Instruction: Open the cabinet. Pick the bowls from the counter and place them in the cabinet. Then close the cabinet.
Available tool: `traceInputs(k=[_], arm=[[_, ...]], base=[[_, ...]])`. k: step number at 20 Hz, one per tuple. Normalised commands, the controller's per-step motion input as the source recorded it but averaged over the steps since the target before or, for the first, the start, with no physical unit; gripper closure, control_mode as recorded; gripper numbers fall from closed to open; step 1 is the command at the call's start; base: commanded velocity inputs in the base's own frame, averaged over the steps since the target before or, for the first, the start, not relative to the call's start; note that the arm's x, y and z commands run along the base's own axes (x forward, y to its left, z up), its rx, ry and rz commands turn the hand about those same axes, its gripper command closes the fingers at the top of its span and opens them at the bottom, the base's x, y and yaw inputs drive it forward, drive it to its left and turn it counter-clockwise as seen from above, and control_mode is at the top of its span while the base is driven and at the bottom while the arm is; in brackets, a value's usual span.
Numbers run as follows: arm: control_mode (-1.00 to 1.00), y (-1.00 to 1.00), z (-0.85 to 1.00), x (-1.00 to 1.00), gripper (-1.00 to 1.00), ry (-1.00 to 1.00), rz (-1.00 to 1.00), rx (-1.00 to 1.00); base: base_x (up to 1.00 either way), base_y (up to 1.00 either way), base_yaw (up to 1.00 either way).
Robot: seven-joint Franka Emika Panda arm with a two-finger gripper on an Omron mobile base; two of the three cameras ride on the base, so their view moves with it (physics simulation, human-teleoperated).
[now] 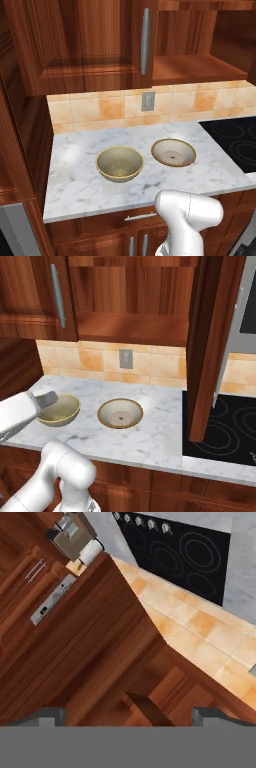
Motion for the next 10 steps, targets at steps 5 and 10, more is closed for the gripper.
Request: traceInputs(k=[5, 10], arm=[[-1.00, 0.67, 0.09, 0.00, -1.00, 0.00, 0.02, -0.13], [-1.00, 0.46, 0.15, 0.00, -1.00, 0.00, 0.00, -0.07]], base=[[0.00, 0.00, 0.00], [0.00, 0.00, 0.00]])
